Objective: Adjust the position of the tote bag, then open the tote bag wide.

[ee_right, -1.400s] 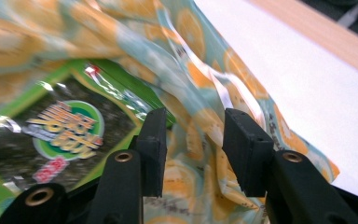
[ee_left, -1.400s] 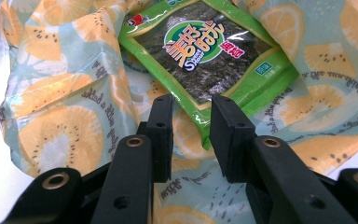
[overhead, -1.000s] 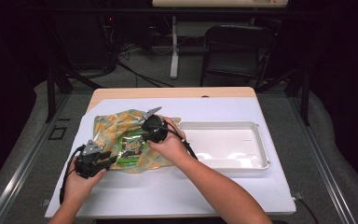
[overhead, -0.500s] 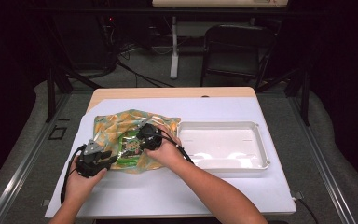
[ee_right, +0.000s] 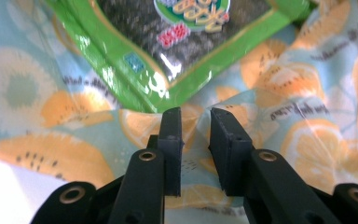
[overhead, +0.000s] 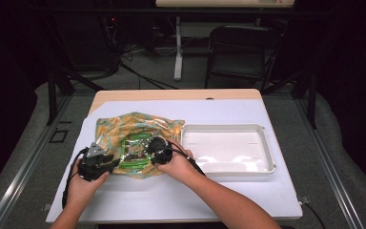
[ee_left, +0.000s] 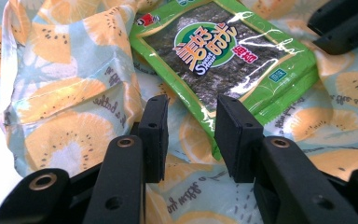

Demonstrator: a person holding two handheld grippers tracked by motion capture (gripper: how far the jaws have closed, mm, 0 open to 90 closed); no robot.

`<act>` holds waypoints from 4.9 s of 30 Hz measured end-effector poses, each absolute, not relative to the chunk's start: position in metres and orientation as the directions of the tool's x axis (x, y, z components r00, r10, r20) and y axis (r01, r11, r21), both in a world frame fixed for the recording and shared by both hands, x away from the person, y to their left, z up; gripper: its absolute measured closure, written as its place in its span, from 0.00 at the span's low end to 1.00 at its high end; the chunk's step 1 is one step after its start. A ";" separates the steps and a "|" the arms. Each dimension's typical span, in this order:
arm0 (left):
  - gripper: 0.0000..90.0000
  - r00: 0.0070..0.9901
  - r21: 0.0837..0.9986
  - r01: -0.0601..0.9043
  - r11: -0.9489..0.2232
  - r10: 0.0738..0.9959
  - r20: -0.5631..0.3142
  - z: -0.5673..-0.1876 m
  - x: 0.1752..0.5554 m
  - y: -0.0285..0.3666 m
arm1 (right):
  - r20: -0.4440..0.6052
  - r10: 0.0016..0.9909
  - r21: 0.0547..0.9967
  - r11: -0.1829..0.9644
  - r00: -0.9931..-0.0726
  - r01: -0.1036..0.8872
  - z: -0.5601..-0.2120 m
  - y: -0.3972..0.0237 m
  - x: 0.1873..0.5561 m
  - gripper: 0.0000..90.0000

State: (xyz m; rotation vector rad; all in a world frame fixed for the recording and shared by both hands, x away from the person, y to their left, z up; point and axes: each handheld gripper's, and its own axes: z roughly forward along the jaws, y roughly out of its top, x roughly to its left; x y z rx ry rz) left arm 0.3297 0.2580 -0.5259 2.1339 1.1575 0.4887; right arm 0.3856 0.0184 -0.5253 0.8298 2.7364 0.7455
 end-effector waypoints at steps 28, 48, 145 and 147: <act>0.72 0.528 0.688 0.615 -0.386 0.849 0.004 -0.529 0.331 0.261 | -0.029 0.572 0.505 0.716 -0.820 0.482 -0.537 0.012 0.378 0.81; 0.64 0.484 0.692 0.657 -0.298 0.871 -0.085 -0.506 0.354 0.252 | 0.068 0.631 0.626 0.576 -0.772 0.526 -0.516 0.004 0.381 0.75; 0.57 0.393 0.537 0.828 -0.159 0.849 -0.353 -0.537 0.401 0.249 | 0.114 0.749 0.617 0.461 -0.653 0.637 -0.533 0.032 0.424 0.84; 0.57 0.393 0.537 0.829 -0.158 0.848 -0.356 -0.537 0.400 0.249 | 0.112 0.748 0.622 0.461 -0.655 0.633 -0.534 0.032 0.424 0.84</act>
